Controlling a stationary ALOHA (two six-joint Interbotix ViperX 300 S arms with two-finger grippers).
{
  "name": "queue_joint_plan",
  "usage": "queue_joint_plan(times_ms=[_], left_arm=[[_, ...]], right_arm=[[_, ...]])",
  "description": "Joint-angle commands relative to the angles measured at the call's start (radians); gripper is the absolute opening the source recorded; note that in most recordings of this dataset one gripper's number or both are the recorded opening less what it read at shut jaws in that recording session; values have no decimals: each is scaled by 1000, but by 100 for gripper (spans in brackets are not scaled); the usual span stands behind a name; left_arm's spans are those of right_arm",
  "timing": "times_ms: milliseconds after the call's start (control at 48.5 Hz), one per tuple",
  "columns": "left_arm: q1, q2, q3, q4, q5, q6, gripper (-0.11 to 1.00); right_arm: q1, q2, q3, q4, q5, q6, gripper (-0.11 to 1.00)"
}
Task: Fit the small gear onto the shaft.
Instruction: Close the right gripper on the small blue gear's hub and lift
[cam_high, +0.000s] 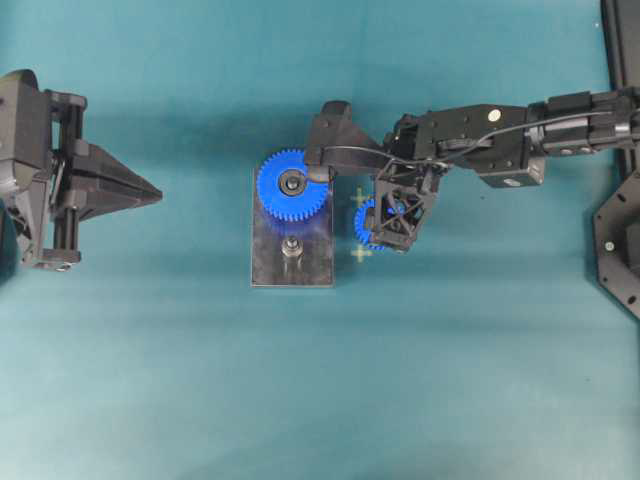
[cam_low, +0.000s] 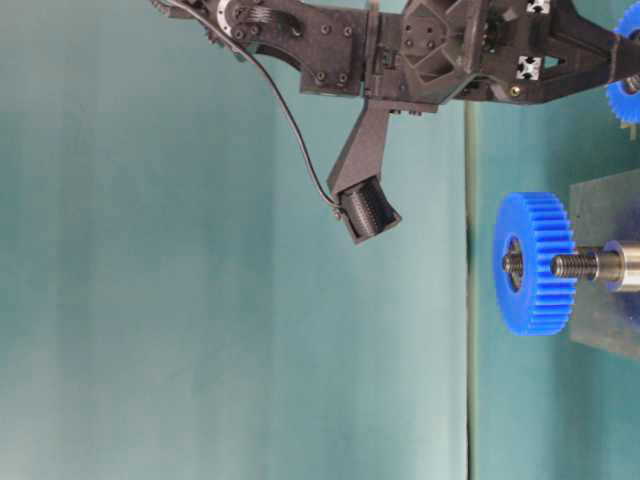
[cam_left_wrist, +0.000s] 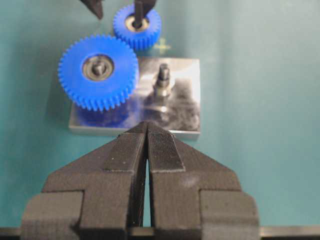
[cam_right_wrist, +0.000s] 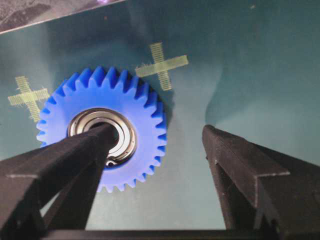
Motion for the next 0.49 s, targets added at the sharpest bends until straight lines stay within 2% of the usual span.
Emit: queue_joint_plan(times_ms=[0, 185, 350, 412, 474], left_arm=[[0, -2, -11, 3, -9, -2, 0], [0, 0, -6, 3, -14, -2, 0], [0, 2, 0, 2, -26, -2, 0], [0, 3, 0, 2, -31, -2, 0], [0, 2, 0, 3, -35, -3, 0]], right_arm=[[5, -15, -17, 2, 11, 3, 85], [-11, 9, -21, 0, 15, 6, 85], [-15, 38, -35, 0, 20, 11, 80], [-15, 43, -41, 0, 29, 11, 71], [-14, 40, -48, 0, 40, 11, 54]])
